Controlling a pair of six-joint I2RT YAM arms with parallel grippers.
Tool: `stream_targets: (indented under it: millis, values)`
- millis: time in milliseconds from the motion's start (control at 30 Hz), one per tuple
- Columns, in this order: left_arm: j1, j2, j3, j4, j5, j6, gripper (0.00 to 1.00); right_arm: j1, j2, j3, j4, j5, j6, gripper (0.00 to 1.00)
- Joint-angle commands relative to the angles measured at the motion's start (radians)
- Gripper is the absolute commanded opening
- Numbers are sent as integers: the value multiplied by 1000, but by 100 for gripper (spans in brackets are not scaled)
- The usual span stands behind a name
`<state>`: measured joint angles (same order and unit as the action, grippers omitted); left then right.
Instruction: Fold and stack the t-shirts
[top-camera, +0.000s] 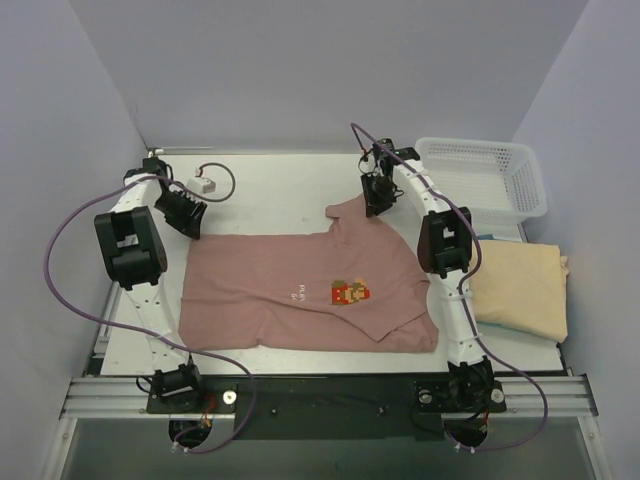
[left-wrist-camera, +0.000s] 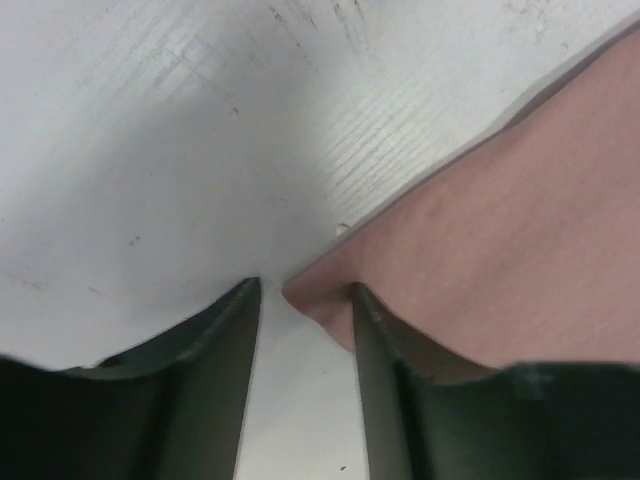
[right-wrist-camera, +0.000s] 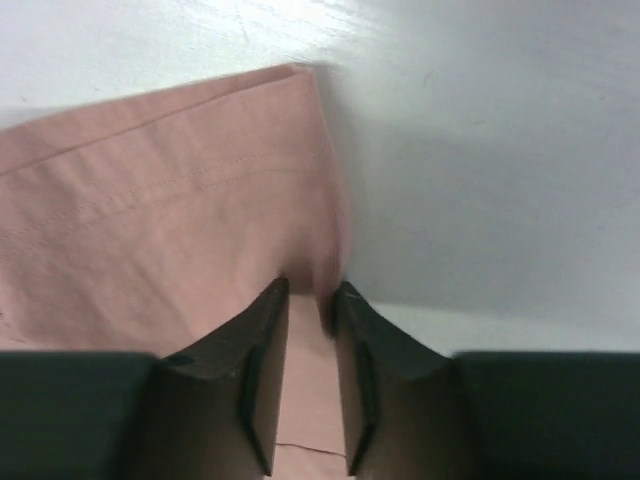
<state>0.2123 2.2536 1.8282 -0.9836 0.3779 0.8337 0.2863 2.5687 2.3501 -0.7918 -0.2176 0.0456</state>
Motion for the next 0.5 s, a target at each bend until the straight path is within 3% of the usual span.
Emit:
stream_targets:
  millis: [0, 67, 167, 333, 467]
  values:
    - [-13, -2, -14, -26, 33, 18, 37, -18, 38, -52, -61, -124, 36, 13]
    - [-11, -5, -4, -67, 78, 42, 21, -29, 1, -98, -47, -134, 39, 0]
    - [-13, -19, -3, -136, 136, 71, 1, -45, -100, -198, -12, -135, 36, 0]
    - [-4, -126, -58, -86, 168, 41, 0, -49, -258, -310, 35, -173, 42, 0]
    - [2, -277, -135, 11, 141, -2, 0, -35, -441, -491, 115, -227, 54, 0]
